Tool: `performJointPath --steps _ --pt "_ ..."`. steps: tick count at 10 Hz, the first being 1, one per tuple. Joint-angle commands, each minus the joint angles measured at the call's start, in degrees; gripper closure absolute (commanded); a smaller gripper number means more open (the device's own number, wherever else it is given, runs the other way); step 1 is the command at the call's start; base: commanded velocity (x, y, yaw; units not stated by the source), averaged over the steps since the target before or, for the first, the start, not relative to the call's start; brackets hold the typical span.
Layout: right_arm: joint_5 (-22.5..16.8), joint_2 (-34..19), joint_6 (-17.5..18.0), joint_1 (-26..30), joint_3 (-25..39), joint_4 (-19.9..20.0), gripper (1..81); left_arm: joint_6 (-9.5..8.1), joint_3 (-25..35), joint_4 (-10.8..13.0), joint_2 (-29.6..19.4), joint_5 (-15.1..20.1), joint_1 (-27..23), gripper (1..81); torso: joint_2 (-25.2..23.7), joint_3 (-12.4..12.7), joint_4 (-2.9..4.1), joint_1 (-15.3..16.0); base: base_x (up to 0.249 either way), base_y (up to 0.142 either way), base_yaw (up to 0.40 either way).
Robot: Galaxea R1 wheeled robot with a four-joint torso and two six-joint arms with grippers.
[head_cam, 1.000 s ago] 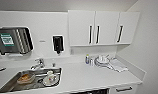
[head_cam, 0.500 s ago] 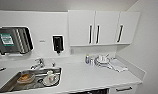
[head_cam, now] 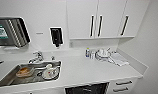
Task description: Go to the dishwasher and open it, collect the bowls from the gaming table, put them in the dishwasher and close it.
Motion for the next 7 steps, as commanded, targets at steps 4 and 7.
performJointPath --steps 4,7 --pt "-1.39 -0.22 0.12 1.8 0.44 -0.61 81.1 -1.35 40.49 0.11 -14.3 33.98 -24.53 81.1 0.04 -4.43 0.0 0.03 0.0 0.0 0.0" --pt "-1.39 -0.22 0.12 1.8 0.53 -0.52 81.1 -4.96 45.6 0.11 -12.38 42.51 -31.67 81.1 0.09 -7.33 0.0 0.08 0.0 0.0 0.0"
